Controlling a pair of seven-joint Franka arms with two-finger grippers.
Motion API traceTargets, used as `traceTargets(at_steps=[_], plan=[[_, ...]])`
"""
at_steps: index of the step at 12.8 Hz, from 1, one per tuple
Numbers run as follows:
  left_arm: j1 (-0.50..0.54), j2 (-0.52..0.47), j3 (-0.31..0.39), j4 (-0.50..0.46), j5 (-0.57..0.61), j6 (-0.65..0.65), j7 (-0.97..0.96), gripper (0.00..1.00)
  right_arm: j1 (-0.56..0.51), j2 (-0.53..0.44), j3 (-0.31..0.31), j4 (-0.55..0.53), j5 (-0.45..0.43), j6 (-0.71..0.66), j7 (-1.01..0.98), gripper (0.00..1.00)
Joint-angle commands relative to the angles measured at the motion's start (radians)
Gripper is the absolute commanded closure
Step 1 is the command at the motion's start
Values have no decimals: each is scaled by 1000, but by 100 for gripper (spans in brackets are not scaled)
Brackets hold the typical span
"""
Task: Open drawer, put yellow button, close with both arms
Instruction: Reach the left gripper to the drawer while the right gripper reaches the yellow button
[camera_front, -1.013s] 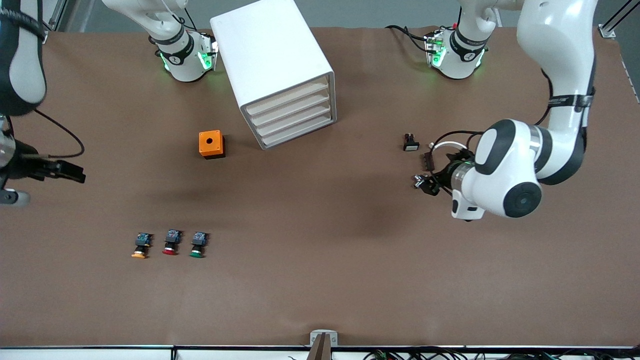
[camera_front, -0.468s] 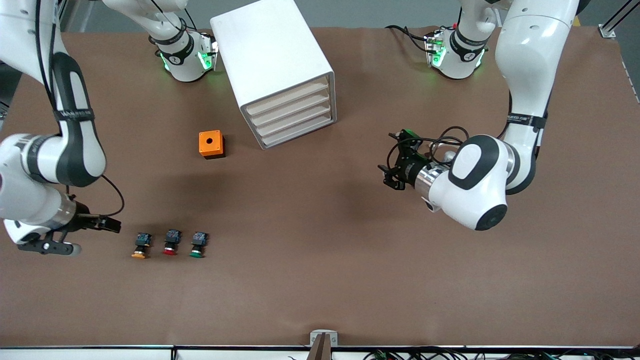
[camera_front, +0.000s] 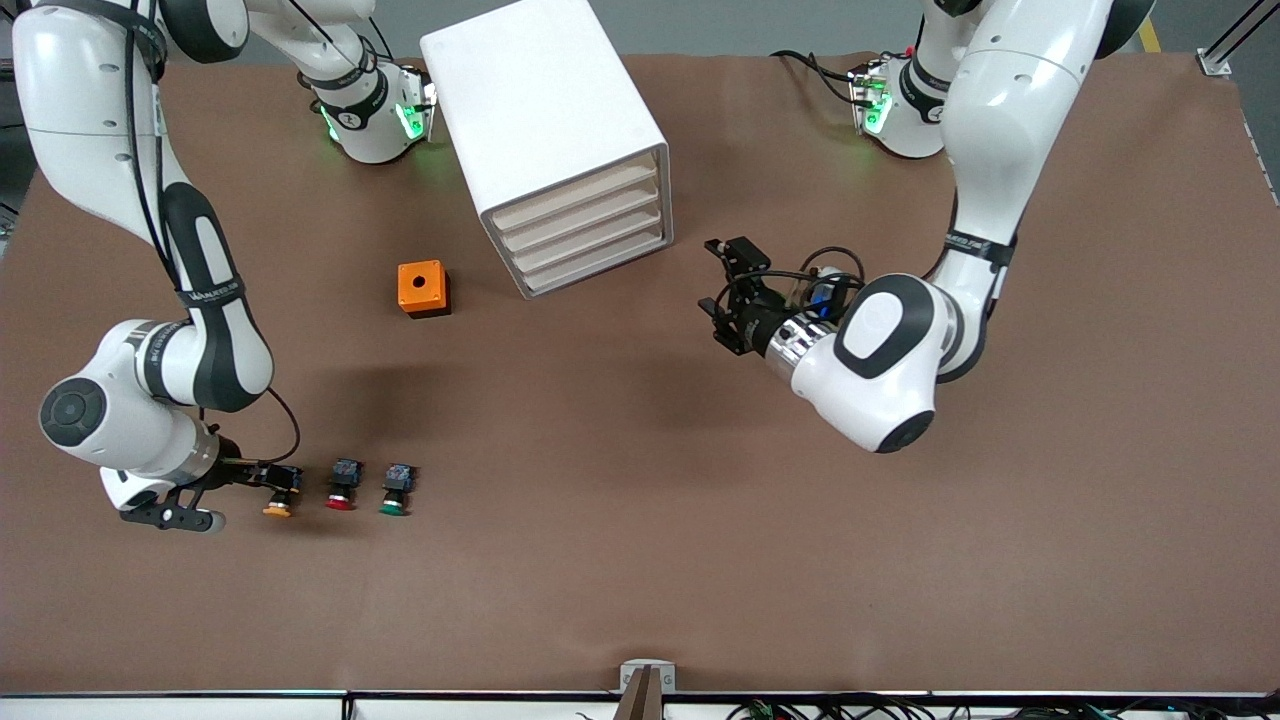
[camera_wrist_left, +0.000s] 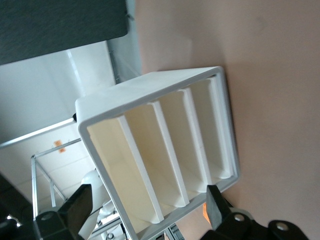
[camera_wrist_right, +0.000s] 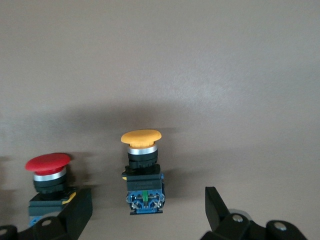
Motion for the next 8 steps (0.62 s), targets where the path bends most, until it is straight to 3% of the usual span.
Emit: traceTargets(at_steps=[1, 8], plan=[[-21, 64, 0, 27, -62, -19, -89, 0, 3, 37, 1, 9, 21, 10, 12, 0], [-97, 127, 1, 24, -171, 29, -132, 1, 6, 79, 1, 12, 21, 48, 8, 0]])
